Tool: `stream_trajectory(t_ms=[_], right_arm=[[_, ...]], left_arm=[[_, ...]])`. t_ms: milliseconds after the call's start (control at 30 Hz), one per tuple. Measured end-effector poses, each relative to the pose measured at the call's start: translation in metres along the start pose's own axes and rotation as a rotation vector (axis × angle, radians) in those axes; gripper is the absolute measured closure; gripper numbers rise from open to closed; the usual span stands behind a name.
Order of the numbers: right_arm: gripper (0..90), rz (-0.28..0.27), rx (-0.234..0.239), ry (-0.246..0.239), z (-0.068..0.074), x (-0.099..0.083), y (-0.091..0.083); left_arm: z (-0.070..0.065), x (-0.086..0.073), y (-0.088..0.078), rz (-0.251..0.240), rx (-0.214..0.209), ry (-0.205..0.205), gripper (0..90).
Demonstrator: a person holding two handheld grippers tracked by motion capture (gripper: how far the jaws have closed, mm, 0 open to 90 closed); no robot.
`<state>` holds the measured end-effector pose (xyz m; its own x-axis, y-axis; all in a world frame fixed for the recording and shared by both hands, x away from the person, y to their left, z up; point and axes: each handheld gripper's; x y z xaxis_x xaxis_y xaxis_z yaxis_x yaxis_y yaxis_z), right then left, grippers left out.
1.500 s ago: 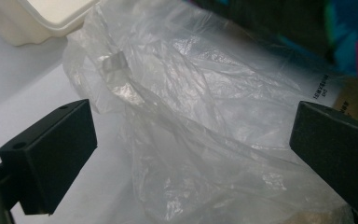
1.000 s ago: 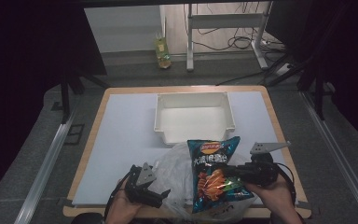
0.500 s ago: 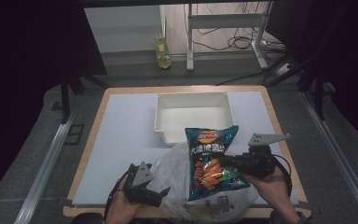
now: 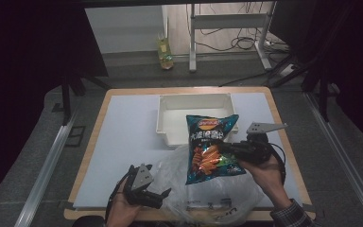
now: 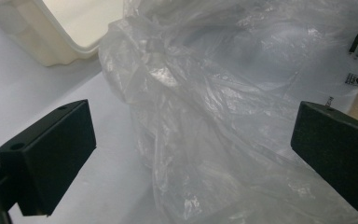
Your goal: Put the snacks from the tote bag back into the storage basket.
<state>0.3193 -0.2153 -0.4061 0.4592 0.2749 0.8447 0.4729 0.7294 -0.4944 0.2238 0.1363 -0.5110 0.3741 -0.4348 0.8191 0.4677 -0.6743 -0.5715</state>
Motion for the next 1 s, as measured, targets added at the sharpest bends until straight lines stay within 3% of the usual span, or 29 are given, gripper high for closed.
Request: stream_trajectory(t_ms=[700, 1000], right_arm=[[88.5, -0.065, -0.037, 0.004, -0.02, 0.032, 0.039], [88.6, -0.081, -0.06, -0.034, -0.027, 0.046, 0.054]], left_arm=[[0.004, -0.002, -0.001, -0.003, -0.003, -0.014, 0.0], [0.003, -0.002, 0.0, -0.001, -0.007, -0.01, 0.0]])
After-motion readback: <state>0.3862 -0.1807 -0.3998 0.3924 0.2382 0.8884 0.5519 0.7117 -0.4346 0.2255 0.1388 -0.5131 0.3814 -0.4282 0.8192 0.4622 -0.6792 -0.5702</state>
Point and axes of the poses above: each handheld gripper's, and its own axes: y roughly forward along the jaws, x roughly out of its top, z roughly to its left, and after that the axes turned 9 degrees about -x, right-handed
